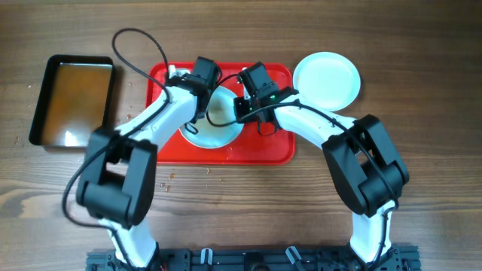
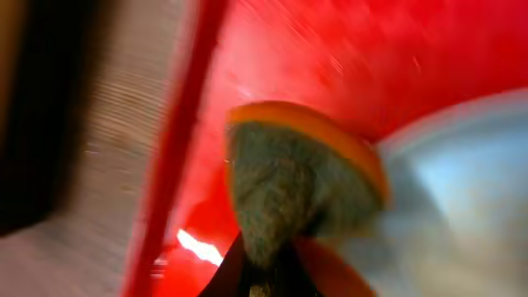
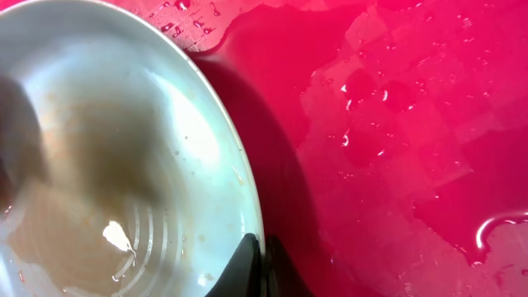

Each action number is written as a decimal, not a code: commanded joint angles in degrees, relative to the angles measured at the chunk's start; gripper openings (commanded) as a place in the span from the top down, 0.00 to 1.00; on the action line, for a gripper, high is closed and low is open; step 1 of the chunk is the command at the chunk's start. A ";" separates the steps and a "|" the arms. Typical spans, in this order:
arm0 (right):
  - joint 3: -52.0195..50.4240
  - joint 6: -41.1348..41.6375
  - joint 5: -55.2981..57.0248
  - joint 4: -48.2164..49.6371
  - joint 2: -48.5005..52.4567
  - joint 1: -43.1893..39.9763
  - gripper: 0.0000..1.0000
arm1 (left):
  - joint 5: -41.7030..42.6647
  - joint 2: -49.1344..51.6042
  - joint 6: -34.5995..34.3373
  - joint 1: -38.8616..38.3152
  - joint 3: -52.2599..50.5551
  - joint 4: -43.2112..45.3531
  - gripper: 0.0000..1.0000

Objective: Clean dirty plates on tray and stack at the side
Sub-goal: 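Scrub the last plate with the sponge in the left gripper, then lift the last plate with the right gripper and carry it right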

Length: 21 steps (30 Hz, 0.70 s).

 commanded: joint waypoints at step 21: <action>40.11 -51.15 75.65 -27.91 -8.48 18.58 0.96 | 45.16 -6.27 -0.83 12.70 -5.53 3.08 0.96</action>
